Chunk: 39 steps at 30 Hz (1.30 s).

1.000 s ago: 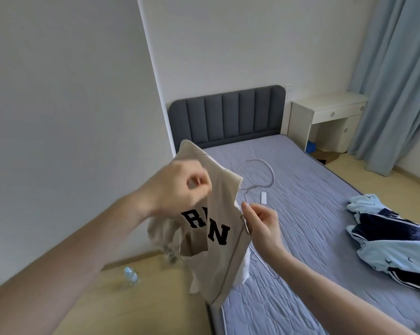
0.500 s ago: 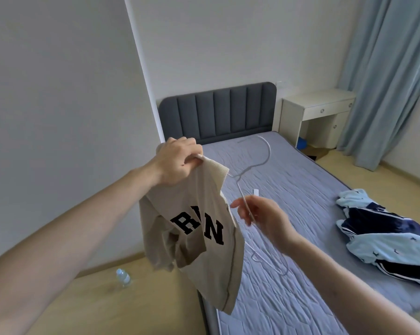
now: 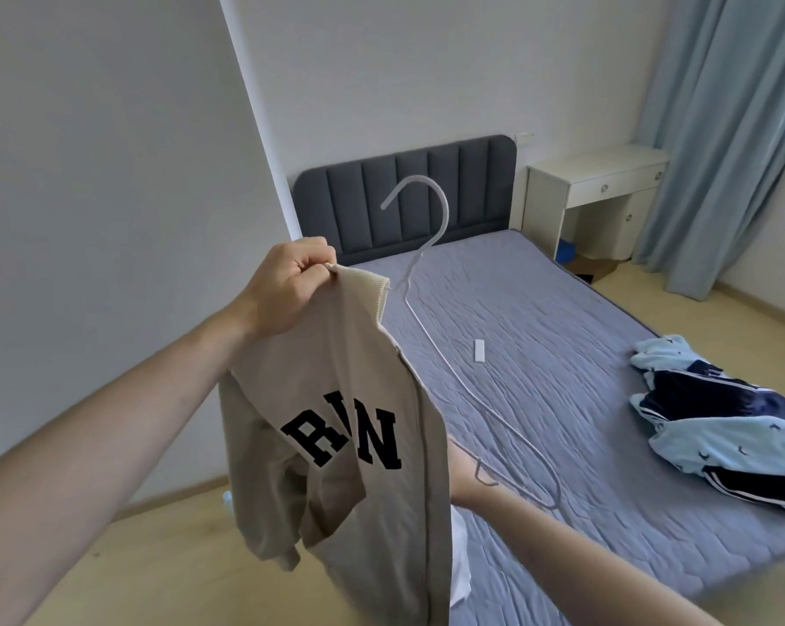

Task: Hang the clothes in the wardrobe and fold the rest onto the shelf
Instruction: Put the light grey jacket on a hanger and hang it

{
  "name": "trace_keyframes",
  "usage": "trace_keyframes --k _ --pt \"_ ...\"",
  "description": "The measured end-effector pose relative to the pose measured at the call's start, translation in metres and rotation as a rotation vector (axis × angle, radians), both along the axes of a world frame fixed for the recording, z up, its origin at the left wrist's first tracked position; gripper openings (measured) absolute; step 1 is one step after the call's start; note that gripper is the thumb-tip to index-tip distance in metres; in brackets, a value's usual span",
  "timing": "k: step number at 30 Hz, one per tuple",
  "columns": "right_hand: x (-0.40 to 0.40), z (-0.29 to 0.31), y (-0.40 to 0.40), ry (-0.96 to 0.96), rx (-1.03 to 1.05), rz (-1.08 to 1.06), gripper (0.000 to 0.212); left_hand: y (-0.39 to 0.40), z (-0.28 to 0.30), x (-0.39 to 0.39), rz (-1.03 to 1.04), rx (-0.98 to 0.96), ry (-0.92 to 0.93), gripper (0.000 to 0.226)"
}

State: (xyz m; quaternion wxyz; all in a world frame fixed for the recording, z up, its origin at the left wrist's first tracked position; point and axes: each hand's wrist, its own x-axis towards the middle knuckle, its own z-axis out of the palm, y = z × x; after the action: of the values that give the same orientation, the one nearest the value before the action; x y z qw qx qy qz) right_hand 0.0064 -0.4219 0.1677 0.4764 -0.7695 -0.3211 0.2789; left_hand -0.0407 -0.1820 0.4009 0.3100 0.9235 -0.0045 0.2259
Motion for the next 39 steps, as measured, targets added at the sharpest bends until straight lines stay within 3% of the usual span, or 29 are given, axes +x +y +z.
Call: trace_keyframes --k 3,8,11,15,16,19,21,24,27,30,34,36,38,39 --pt "-0.008 -0.017 0.027 -0.013 0.030 -0.138 0.010 0.001 0.004 -0.005 0.004 0.002 -0.008 0.024" --pt "-0.013 -0.014 0.027 -0.172 0.000 -0.260 0.034 0.012 0.010 -0.024 0.039 0.003 -0.014 0.024" --pt "0.015 -0.011 0.018 -0.134 0.019 -0.379 0.043 0.022 0.014 -0.036 0.069 0.006 0.009 0.024" --pt "0.062 0.013 0.003 -0.150 0.069 -0.566 0.017 0.029 0.018 -0.048 0.101 0.001 0.039 0.029" --pt "0.065 0.019 0.000 -0.141 0.107 -0.538 0.010 0.029 0.019 -0.048 0.109 -0.004 0.040 0.030" --pt "0.039 0.028 0.008 -0.076 0.094 -0.221 0.023 0.028 0.022 -0.045 0.115 -0.020 0.042 0.033" --pt "0.015 0.019 0.022 -0.014 0.049 -0.085 0.039 0.022 0.024 -0.039 0.106 -0.023 0.044 0.033" --pt "-0.010 0.006 0.036 0.040 0.012 -0.005 0.080 0.012 0.027 -0.031 0.080 -0.028 0.052 0.032" --pt "-0.028 0.001 0.042 0.008 0.048 0.040 0.092 0.007 0.027 -0.028 0.070 -0.034 0.046 0.030" --pt "-0.041 0.000 0.045 -0.077 0.112 -0.103 0.081 0.007 0.027 -0.028 0.065 -0.048 0.029 0.031" --pt "-0.060 0.013 0.047 0.087 0.192 -0.355 0.031 0.006 0.024 -0.025 0.064 -0.073 0.034 0.032" --pt "-0.071 0.024 0.048 0.173 0.217 -0.369 0.031 0.006 0.022 -0.024 0.067 -0.080 0.039 0.033" --pt "-0.075 0.016 0.057 0.124 0.233 -0.307 0.030 0.006 0.020 -0.022 0.066 -0.090 0.036 0.032" --pt "-0.072 0.006 0.063 0.111 0.188 -0.299 0.041 0.005 0.020 -0.022 0.061 -0.098 0.033 0.031"
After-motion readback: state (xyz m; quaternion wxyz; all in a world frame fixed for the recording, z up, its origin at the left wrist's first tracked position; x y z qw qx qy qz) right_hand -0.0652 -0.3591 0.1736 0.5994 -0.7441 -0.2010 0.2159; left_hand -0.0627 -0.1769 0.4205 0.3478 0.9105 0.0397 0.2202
